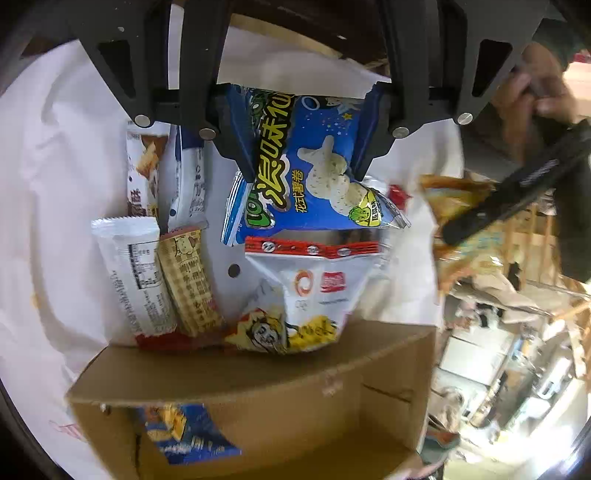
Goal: Organize snacks
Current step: 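Carry both bags over the box and open both tools to drop them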
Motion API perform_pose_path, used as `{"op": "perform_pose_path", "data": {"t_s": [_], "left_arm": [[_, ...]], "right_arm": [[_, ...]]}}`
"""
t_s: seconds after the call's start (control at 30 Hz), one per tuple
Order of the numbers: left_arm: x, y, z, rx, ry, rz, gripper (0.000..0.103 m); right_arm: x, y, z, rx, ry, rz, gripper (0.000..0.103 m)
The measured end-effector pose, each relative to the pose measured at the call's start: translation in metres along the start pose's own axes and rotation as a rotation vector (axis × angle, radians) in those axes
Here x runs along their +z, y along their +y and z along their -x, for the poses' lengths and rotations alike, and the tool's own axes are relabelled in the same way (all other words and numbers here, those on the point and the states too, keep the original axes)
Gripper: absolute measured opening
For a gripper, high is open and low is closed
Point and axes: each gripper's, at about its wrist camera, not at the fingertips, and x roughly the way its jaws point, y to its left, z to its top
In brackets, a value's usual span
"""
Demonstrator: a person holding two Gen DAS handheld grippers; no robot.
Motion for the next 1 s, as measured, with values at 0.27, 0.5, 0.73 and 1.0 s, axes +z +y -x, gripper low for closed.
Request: {"op": "perform_pose_path", "data": {"t_s": [0.27, 0.5, 0.73, 1.0], "left_arm": [[0.007, -0.002, 0.025, 0.033, -0.108, -0.004, 0.038], [0.031, -0.009, 0.042, 0.016, -0.173, -0.003, 0.038], [0.069, -0.025, 0.043, 0.023, -0.211, -0.046, 0.038], [0.112, -0.050, 0.029, 0.034, -0.243, -0.132, 0.038]], "right_arm": [[-0.006, -0.002, 0.053, 0.121, -0.103, 0.016, 0.052], [0.020, 0.004, 0.092, 0.129, -0.257, 0.065, 0.052], [0.064, 0.001, 0.116, 0.111, -0.386, 0.066, 0.052], [0.102, -0.005, 0.115, 0.041, -0.500, 0.062, 0.052]]}}
